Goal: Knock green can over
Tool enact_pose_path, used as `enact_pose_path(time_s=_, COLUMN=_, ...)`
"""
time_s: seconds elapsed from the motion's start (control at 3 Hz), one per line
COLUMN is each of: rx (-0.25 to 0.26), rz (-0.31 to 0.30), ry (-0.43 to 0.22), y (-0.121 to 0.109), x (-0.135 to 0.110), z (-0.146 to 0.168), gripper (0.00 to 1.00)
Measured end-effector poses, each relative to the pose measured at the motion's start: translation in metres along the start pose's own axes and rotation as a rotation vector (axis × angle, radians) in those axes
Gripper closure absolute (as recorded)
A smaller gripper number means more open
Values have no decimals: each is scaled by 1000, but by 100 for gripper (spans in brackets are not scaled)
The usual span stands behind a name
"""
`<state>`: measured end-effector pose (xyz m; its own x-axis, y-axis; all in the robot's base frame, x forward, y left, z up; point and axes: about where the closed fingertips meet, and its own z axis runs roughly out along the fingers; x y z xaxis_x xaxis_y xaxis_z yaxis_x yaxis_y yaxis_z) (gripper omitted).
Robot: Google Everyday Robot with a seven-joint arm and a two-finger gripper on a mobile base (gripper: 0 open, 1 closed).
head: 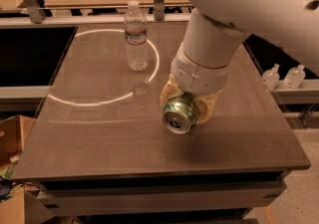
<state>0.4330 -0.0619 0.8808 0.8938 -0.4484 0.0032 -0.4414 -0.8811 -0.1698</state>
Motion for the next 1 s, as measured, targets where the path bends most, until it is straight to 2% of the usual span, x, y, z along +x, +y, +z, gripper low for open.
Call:
enact_pose_path(time_s=0.33, rx=-58, rz=8, ry=101, y=6, x=0, z=11, gripper=100)
enact_pose_path(time_s=0.67, rx=-65, rz=-10, ry=213, y=13, x=-4, z=18, gripper=100)
enact_pose_path(time_s=1.0, rx=-25, rz=-24, ry=253, y=19, x=-5, z=27, gripper=100)
